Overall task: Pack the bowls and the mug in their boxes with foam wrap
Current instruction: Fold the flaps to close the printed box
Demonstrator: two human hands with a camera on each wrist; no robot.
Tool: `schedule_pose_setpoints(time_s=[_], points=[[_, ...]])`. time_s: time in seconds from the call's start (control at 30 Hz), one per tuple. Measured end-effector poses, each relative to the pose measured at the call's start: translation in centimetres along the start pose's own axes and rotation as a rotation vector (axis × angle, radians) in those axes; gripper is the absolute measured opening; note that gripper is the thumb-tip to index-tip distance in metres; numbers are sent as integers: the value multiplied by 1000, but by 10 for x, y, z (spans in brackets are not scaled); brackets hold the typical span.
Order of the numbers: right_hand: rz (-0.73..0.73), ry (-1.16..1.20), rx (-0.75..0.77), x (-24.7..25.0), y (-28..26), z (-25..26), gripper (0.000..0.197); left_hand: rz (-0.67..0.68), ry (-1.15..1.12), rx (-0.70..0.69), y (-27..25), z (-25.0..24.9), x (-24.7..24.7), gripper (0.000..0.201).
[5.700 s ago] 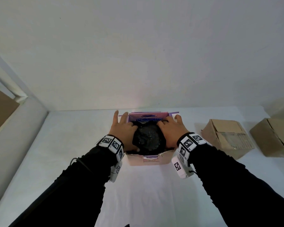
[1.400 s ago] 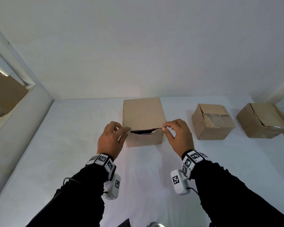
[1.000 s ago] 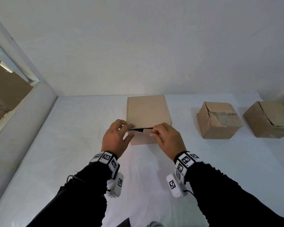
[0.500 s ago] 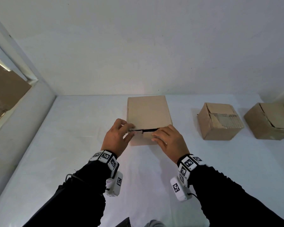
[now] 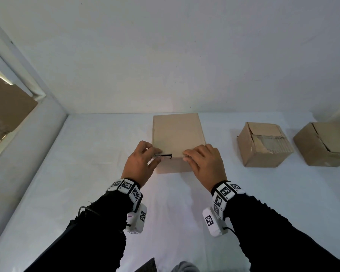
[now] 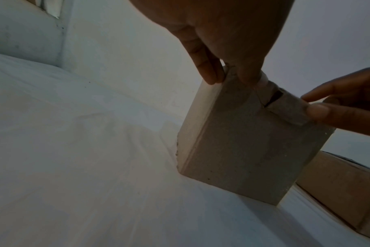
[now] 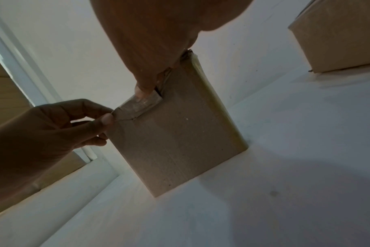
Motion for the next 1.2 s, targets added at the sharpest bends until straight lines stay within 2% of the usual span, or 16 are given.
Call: schedule_pose_setpoints(time_s=[0.23, 0.37, 0.53, 0.77, 0.9, 1.0, 1.07, 1.2], points=[[10, 61, -6, -3, 7, 0, 11, 14, -4, 15, -1, 3, -2, 17], [20, 141, -94, -5, -1, -3, 17, -3, -29, 19, 0, 3, -2, 34], [40, 138, -49, -7, -12, -1, 13, -16, -31, 14, 0, 3, -2, 34], [16, 99, -45, -1, 0, 1, 11, -10, 6, 15, -1, 2, -2, 39], [16, 9, -187, 2, 4, -12, 31, -42, 156, -80, 1, -6, -1, 45], [93, 31, -239, -5, 7, -22, 42, -7, 163, -17, 4, -5, -11, 56], [110, 97, -249, -9, 9, -26, 38, -11, 157, 27, 7, -5, -15, 55], [98, 84, -301, -11, 15, -30, 31, -35, 134, 80, 13, 0, -18, 47]])
Point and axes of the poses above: each hand's wrist, its own y-axis towards the middle knuckle, its own x-axis out of the back of the hand, z = x × y, the point moved 9 cm from there along y, towards the middle knuckle, and after that the axes turned 8 degrees about -z, right-handed, at the moved point
